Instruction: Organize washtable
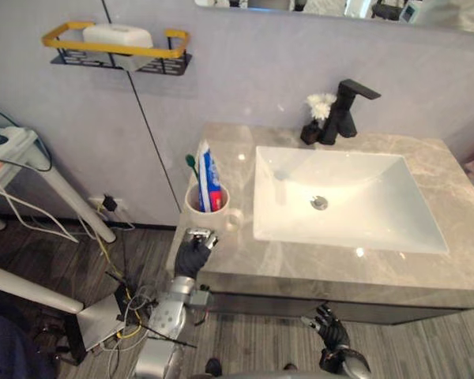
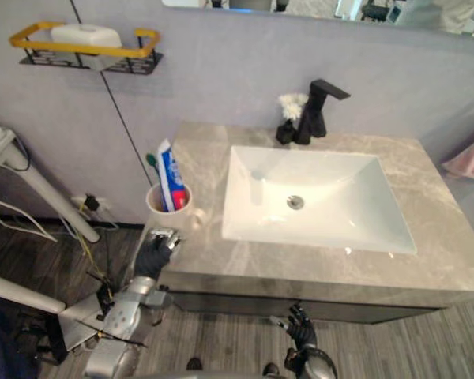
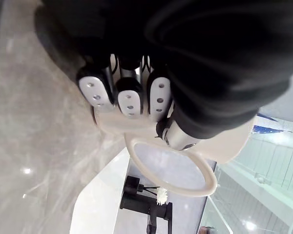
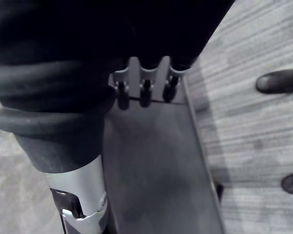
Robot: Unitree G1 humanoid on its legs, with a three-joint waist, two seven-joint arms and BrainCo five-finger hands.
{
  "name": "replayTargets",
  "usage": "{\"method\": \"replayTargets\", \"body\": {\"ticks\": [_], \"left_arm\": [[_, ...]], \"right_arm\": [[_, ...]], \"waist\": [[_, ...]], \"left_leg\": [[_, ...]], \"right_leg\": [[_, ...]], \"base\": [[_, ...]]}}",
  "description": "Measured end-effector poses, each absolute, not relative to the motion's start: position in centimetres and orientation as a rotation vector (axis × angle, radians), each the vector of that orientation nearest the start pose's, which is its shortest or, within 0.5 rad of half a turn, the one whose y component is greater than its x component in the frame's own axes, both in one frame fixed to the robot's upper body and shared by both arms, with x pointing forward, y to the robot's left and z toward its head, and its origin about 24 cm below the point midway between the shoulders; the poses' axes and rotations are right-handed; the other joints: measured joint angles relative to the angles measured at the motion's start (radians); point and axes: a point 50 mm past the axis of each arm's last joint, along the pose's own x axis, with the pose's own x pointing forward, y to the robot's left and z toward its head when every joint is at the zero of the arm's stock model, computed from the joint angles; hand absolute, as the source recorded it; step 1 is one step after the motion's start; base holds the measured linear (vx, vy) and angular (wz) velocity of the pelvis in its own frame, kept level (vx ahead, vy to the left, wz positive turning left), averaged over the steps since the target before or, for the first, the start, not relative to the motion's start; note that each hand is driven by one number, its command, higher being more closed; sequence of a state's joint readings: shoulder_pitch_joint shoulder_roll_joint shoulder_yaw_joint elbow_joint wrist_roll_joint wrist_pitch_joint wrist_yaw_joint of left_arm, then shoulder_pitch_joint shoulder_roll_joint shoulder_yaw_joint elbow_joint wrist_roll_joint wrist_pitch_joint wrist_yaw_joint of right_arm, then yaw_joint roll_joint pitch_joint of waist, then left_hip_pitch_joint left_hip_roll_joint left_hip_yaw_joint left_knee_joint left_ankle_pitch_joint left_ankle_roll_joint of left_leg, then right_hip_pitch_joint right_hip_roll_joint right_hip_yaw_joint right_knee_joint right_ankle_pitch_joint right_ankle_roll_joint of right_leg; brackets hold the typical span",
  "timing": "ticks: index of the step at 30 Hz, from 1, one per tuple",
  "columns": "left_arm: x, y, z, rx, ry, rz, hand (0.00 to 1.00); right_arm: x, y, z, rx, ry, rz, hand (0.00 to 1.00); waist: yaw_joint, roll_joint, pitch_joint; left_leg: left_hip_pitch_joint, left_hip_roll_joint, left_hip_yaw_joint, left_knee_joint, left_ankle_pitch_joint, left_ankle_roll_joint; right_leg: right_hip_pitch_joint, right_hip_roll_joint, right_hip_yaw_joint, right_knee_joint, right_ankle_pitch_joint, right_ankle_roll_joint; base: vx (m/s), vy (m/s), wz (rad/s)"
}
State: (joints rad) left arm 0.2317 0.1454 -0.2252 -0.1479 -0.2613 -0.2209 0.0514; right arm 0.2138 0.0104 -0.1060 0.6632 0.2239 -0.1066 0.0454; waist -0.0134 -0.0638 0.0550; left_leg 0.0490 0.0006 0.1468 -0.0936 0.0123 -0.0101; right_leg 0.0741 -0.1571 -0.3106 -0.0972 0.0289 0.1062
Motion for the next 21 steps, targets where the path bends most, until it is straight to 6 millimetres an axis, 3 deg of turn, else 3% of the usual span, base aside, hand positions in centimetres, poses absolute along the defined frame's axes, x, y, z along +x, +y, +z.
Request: {"method": "replayTargets", "body": {"ticks": [21], "left_arm": [[21.5, 14.2, 4.6, -0.109, -0.118, -0.091, 1.0]], "right_arm": [[13.1, -17.9, -12.4, 0.266, 0.723, -0.234, 0.0]], "waist": [[-0.026, -0.01, 0.005]], "left_leg": [[-0.004, 0.002, 0.041, 0.0, -0.001, 0.0]], "right_leg": [[-0.026, 0.0, 0.041, -0.003, 0.016, -0.001]], "base": [[-0.03, -0.016, -0.06]]}}
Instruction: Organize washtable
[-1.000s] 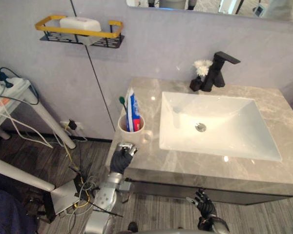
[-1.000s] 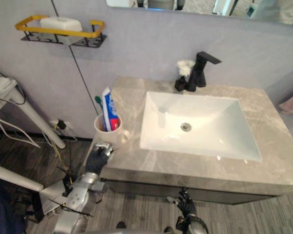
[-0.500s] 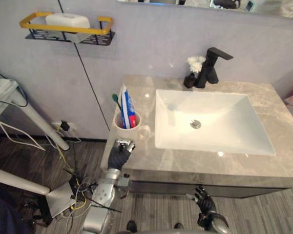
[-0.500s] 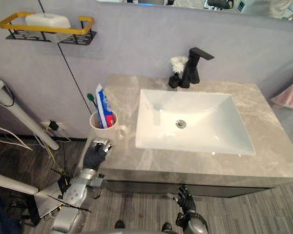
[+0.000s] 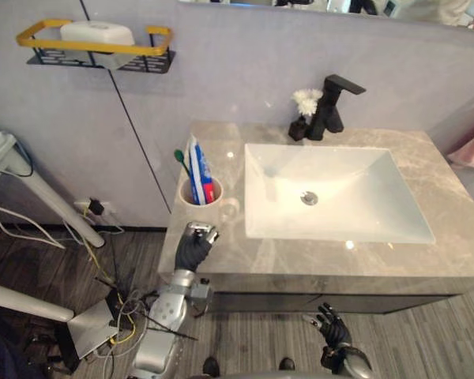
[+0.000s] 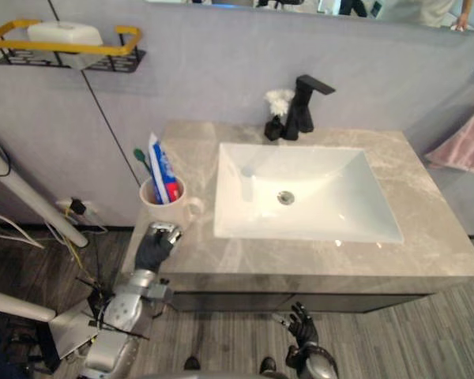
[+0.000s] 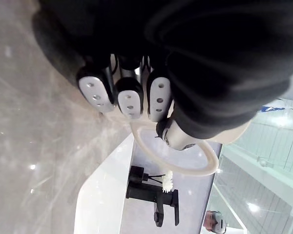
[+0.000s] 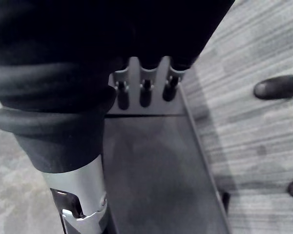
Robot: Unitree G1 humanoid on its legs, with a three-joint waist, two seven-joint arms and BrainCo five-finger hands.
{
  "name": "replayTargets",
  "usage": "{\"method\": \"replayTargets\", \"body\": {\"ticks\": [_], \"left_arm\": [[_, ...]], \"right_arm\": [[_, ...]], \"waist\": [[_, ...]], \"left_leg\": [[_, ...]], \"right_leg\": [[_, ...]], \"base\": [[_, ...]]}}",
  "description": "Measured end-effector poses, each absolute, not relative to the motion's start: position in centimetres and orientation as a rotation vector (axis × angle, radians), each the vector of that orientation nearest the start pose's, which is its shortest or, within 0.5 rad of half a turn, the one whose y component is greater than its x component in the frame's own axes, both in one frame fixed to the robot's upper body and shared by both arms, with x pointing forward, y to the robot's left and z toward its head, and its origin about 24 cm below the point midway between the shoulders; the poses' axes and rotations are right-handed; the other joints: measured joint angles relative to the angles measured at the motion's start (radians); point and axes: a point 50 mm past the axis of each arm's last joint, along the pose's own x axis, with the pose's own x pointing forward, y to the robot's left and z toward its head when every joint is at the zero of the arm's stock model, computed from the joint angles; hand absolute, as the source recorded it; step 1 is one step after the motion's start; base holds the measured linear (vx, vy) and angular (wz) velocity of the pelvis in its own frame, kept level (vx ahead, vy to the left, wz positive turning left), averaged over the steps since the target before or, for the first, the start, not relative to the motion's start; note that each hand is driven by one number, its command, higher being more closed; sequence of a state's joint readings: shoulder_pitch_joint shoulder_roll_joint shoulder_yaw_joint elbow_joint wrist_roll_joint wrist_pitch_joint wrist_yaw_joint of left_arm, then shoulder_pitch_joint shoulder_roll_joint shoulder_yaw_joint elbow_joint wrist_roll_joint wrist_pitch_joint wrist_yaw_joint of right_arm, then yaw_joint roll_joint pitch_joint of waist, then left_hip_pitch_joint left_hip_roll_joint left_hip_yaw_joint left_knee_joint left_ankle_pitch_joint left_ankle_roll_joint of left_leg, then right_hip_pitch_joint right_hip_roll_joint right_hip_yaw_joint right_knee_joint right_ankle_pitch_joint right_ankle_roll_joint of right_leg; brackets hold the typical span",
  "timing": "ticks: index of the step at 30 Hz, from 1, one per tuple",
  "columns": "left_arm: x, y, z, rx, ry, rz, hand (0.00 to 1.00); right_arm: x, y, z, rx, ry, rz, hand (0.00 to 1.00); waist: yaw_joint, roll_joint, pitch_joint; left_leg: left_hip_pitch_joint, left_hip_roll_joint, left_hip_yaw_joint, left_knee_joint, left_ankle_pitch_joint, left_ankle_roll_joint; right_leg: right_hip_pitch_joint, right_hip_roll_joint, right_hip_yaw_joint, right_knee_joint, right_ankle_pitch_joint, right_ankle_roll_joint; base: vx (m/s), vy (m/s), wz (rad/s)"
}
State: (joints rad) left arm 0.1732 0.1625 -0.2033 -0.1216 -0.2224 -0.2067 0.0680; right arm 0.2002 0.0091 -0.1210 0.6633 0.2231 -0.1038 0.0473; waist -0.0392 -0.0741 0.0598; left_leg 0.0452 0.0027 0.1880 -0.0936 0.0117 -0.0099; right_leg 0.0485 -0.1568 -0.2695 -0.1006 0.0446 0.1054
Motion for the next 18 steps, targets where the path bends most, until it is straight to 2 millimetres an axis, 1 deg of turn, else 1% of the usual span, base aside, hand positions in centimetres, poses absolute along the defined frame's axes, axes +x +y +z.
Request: {"method": "replayTargets", "body": {"ticks": [6, 11, 15, 18], "left_arm": [[21.7, 14.6, 4.7, -0.099, -0.124, -0.075, 1.0], [21.9, 14.7, 4.8, -0.059, -0.128, -0.072, 1.0], [22.1, 15.7, 5.0, -0.049, -0.139, -0.03, 1.0], [22.2, 15.9, 5.0, -0.047, -0.141, -0.012, 1.0]], "right_arm": [[13.2, -18.0, -12.4, 0.261, 0.722, -0.233, 0.0], [13.2, -18.1, -12.3, 0.257, 0.72, -0.232, 0.0], [13.4, -18.1, -12.3, 0.262, 0.714, -0.216, 0.0], [13.4, -18.1, -12.3, 0.262, 0.714, -0.216, 0.0]], "waist": [[-0.002, -0.001, 0.001], [-0.002, -0.001, 0.001], [-0.002, -0.001, 0.001], [-0.003, -0.001, 0.001]], "left_leg": [[0.0, 0.0, 0.004, 0.0, 0.0, 0.0], [0.0, 0.001, 0.009, 0.0, -0.001, 0.0], [-0.006, 0.001, 0.02, 0.0, -0.001, 0.0], [-0.006, 0.0, 0.02, 0.0, -0.001, 0.001]], "right_leg": [[-0.002, 0.0, 0.004, 0.0, 0.001, 0.001], [-0.006, 0.0, 0.012, 0.0, 0.002, 0.002], [-0.017, 0.0, 0.023, 0.0, 0.006, 0.002], [-0.017, 0.0, 0.024, 0.0, 0.007, 0.002]], "base": [[-0.02, -0.011, -0.02], [-0.04, -0.023, -0.04], [-0.04, -0.019, -0.07], [-0.02, -0.015, -0.01]]}}
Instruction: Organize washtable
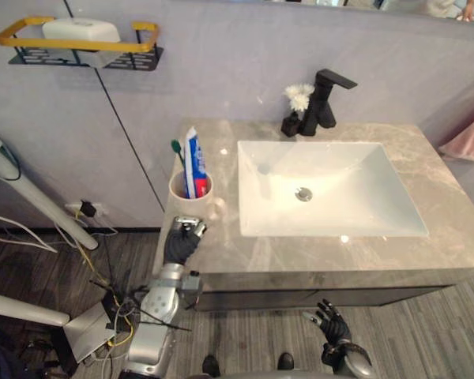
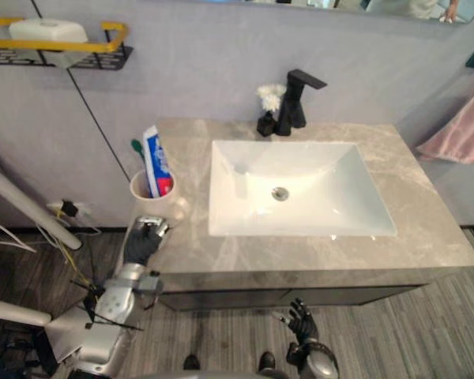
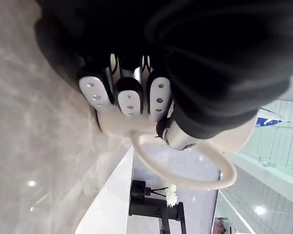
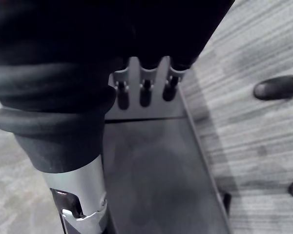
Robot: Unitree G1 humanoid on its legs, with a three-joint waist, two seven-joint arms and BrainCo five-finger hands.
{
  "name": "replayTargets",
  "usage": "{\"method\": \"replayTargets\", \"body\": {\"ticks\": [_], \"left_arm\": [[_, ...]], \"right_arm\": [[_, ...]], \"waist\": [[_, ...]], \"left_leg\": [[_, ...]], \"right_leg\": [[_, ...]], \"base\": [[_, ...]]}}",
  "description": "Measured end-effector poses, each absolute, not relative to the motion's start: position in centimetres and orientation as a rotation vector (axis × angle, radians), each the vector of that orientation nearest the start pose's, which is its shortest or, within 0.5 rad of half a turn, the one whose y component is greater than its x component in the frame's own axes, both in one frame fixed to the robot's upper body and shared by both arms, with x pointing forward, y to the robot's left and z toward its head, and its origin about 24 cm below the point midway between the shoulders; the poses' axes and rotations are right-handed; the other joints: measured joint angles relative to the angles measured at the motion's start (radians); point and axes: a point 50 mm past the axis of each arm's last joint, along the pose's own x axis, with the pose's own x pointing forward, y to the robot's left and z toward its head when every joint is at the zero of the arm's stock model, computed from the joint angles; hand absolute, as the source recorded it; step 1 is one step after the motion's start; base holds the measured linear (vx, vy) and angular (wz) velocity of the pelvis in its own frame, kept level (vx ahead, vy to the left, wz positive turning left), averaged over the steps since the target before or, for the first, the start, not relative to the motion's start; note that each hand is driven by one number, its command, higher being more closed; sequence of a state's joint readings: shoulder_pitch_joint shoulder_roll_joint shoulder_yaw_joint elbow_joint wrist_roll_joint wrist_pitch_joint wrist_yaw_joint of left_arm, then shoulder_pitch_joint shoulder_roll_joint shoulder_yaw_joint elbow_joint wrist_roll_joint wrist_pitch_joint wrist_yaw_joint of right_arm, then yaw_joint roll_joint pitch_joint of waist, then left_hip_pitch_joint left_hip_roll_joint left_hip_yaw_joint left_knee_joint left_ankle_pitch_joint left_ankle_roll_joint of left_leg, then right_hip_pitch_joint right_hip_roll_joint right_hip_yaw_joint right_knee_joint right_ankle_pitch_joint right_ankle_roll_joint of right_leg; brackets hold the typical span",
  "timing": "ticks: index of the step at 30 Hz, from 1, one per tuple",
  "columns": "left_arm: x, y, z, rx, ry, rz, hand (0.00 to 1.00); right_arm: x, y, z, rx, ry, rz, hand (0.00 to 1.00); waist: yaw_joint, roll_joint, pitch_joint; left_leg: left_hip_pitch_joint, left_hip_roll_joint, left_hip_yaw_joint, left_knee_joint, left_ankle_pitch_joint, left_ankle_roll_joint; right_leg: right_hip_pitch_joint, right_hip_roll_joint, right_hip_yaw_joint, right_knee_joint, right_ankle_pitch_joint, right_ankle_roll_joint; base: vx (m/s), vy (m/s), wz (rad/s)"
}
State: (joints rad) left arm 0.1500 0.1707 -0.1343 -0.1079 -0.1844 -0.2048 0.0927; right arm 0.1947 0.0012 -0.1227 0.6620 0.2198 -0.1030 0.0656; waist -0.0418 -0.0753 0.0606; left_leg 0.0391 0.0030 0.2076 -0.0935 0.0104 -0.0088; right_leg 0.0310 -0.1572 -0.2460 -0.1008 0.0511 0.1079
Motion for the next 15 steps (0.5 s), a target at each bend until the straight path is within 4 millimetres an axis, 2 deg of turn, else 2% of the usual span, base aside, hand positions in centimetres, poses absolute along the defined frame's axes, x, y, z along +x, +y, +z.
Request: {"method": "replayTargets", "body": {"ticks": [15], "left_arm": [[22.6, 17.07, 5.53, -0.035, -0.164, 0.048, 1.0]], "right_arm": [[13.4, -18.17, -12.25, 0.241, 0.716, -0.21, 0.0]], "waist": [[0.0, -0.002, 0.001]], "left_leg": [[-0.012, -0.001, 0.01, 0.0, -0.001, 0.001]], "right_leg": [[-0.018, 0.0, 0.008, 0.0, 0.002, 0.001]], "base": [[-0.03, -0.023, -0.02]]}}
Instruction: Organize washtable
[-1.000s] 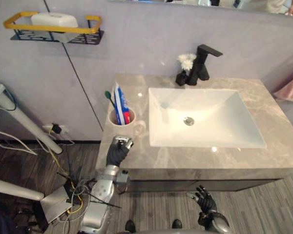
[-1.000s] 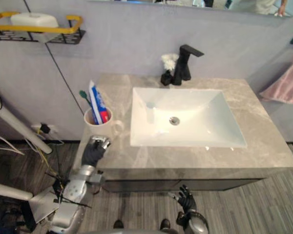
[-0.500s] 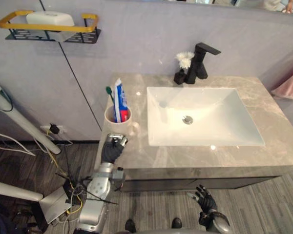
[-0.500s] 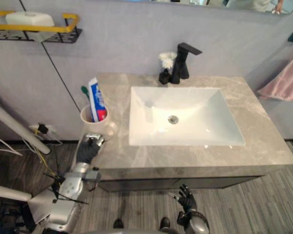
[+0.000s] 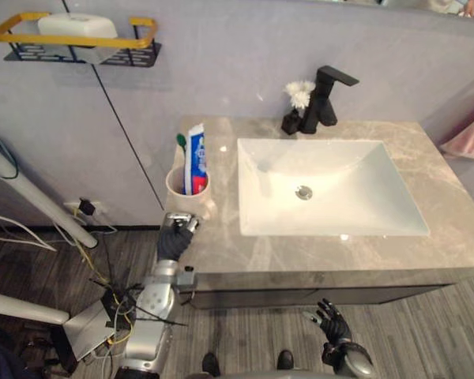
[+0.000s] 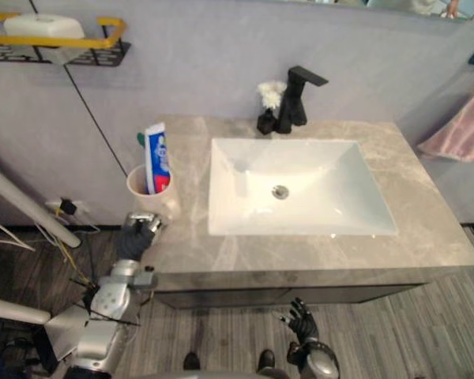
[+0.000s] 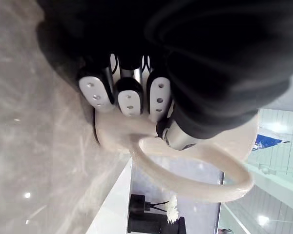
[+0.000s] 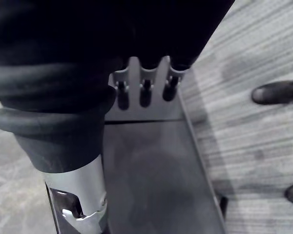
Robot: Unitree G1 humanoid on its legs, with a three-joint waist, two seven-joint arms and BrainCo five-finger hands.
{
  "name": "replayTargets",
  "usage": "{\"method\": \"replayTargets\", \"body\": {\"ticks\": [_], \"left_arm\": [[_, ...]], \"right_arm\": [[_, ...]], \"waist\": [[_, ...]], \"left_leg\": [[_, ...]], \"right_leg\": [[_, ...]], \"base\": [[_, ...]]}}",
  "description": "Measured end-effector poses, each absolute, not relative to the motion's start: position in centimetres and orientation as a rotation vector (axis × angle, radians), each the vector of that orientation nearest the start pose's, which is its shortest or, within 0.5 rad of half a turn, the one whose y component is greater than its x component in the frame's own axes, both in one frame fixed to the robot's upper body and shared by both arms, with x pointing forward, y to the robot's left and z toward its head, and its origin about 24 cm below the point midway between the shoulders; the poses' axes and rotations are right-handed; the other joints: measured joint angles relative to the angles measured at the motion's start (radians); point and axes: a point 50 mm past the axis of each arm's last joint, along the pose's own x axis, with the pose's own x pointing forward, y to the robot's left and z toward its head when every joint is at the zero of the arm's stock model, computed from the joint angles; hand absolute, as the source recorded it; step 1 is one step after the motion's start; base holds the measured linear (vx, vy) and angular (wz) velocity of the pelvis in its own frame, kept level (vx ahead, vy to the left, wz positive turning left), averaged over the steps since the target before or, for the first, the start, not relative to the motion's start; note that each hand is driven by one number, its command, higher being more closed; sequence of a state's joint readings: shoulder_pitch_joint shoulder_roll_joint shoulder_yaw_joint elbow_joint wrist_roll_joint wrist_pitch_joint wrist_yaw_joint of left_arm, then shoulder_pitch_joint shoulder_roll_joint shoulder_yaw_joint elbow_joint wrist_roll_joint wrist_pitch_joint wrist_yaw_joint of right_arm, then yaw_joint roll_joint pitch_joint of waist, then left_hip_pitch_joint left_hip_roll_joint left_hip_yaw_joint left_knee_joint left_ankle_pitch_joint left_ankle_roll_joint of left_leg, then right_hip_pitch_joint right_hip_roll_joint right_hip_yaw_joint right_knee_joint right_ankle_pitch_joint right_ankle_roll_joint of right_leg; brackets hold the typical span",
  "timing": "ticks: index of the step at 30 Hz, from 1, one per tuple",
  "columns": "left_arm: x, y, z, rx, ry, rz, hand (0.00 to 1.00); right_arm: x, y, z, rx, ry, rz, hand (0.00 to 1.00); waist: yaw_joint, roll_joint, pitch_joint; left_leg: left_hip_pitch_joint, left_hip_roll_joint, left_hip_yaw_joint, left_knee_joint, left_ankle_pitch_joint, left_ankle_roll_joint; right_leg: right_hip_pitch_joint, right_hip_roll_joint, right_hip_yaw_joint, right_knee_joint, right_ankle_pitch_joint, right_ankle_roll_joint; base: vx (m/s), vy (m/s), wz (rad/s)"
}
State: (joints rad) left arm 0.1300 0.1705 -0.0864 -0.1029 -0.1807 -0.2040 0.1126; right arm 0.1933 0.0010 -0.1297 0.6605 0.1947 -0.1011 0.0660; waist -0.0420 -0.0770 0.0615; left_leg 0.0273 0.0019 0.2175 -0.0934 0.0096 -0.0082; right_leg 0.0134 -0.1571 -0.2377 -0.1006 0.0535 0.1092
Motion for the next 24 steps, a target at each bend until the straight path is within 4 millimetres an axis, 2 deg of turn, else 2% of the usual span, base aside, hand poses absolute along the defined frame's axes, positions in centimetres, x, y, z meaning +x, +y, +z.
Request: {"method": "replayTargets", "body": {"ticks": [24], "left_arm": [[23.6, 17.1, 5.9, -0.006, -0.18, 0.051, 1.0]], "right_arm": [[13.1, -18.9, -12.1, 0.233, 0.709, -0.232, 0.0]], "waist": [[-0.006, -0.001, 0.0]], "left_leg": [[0.0, -0.001, 0.026, 0.0, -0.007, 0.002]], "right_leg": [[-0.015, -0.001, 0.026, 0.0, 0.004, 0.002]], "base": [[-0.03, -0.025, -0.03]]}}
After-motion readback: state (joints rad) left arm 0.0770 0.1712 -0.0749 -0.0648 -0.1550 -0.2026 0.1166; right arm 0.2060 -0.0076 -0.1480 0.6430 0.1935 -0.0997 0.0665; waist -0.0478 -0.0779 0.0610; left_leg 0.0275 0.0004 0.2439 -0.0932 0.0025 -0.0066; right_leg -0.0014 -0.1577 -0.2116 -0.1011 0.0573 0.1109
